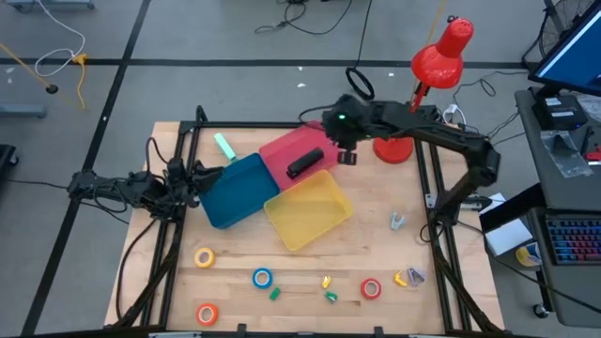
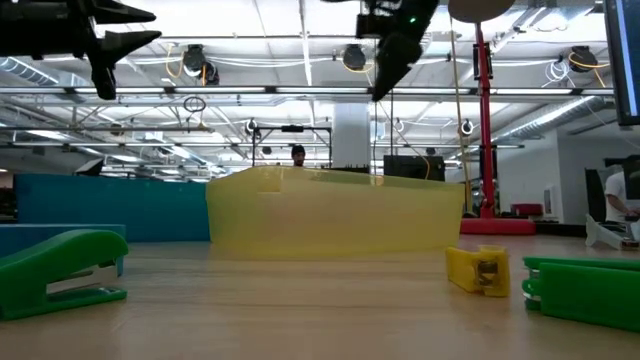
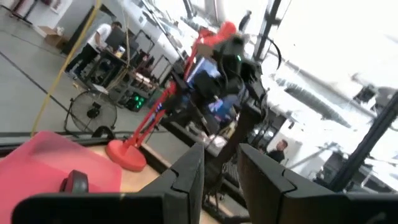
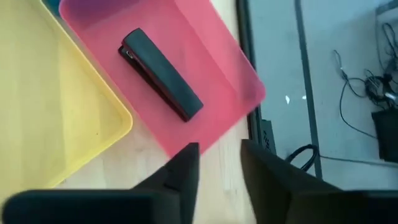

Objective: Pick and place Stapler, Stapler remover, tape
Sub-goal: Put the blue stapler into the red bin

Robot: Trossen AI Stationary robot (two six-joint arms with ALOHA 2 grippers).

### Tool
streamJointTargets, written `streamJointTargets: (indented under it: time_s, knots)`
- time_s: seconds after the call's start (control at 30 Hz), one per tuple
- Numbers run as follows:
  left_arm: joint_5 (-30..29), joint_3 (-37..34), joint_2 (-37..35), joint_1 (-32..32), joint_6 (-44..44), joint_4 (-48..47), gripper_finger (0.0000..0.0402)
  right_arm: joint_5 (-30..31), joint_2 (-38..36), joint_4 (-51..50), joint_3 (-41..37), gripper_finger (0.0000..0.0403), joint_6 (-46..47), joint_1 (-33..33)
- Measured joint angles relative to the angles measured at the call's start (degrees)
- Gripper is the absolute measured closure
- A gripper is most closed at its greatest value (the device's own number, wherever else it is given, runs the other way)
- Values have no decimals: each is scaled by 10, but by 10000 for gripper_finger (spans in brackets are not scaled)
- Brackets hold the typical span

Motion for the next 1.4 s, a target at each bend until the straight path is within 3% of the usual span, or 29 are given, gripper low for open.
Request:
streamJointTargets:
  time_s: [0.2,0.37,0.77,0.97,1.23,1.4]
  knots:
    - [-57,0,0,0,5,18,304,1,-116,58,-120,395,50,0]
    - [-129,0,0,0,37,18,304,1,-228,157,-236,390,94,0]
    - [-158,16,16,0,113,70,304,-1,-474,369,-467,402,178,0]
    - [-219,97,101,0,138,-7,305,-27,-584,484,-568,402,209,0]
    - [-385,265,243,23,178,-177,305,-29,-674,567,-640,402,232,0]
    - [-397,359,320,79,184,-235,305,-29,-687,583,-651,402,232,0]
